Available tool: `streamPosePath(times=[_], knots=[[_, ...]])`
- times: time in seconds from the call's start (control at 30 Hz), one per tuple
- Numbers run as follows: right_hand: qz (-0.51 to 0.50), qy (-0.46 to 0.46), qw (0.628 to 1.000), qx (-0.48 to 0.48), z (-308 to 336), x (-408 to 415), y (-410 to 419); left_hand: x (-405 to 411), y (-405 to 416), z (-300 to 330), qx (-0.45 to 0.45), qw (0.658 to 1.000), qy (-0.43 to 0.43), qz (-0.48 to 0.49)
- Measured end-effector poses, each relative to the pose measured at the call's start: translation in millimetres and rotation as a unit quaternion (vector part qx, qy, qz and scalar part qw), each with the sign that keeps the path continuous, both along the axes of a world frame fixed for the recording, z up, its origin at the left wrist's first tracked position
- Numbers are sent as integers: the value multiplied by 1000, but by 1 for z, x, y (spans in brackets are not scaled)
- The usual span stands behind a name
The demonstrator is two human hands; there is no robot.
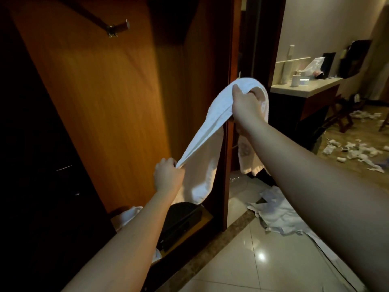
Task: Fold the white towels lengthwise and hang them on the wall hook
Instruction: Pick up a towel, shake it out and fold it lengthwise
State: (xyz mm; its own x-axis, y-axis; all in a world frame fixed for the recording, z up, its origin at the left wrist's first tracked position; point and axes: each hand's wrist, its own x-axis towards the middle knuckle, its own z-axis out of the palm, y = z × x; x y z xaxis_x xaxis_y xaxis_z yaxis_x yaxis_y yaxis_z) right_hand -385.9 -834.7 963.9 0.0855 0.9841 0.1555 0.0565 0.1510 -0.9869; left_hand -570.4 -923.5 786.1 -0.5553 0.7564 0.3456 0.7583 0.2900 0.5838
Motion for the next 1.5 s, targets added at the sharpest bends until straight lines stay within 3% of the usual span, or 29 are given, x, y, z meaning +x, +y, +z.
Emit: streamPosePath(times=[0.17,0.43,0.53,0.7,0.8,0.9,0.93,1.03,1.1,1.2,1.3,1.37,1.5], knots=[[-21,134,987,-81,-1,6,8,-19,-13,-19,-21,997,-71,4],[-52,150,984,-77,-11,10,22,-47,-30,-43,-75,994,-71,-31],[-70,154,983,-75,-20,9,25,-50,-31,-47,-32,997,-74,-23],[-70,219,969,-89,-24,8,29,-47,-38,-48,31,999,-7,4],[-49,299,947,-103,-18,2,26,-41,-44,-49,71,994,-82,23],[-29,353,925,-137,-14,-2,25,-34,-51,-51,165,947,-272,55],[-20,369,918,-147,-13,-3,24,-32,-52,-50,200,912,-353,68],[-13,416,894,-166,-11,-6,22,-31,-51,-44,269,754,-592,94],[1,455,874,-171,-9,-11,17,-34,-51,-44,288,691,-662,35],[26,504,844,-180,-6,-25,13,-29,-52,-48,218,668,-707,-80],[41,506,844,-174,-4,-32,15,-21,-51,-60,128,718,-679,-82],[22,506,846,-169,-4,-26,22,-24,-53,-59,154,715,-678,-77],[-33,470,866,-169,-16,-8,40,-57,-65,-47,258,668,-692,-94]])
